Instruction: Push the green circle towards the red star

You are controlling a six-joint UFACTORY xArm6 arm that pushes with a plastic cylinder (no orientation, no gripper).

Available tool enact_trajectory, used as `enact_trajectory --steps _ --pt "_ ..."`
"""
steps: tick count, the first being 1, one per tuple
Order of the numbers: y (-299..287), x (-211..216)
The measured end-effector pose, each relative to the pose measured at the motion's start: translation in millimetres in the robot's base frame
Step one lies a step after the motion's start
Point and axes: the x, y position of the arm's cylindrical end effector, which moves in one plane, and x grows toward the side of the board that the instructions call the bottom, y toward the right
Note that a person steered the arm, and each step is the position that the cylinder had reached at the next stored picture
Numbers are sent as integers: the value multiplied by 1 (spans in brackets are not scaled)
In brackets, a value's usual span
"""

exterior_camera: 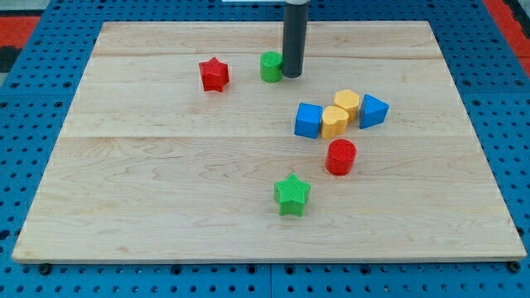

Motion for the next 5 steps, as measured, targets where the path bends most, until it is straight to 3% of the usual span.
enact_trajectory --steps 1,2,3,4,5 --pt "31 -35" --pt "8 -27" --pt "-33 9" --pt "-14 15" --pt "104 -4"
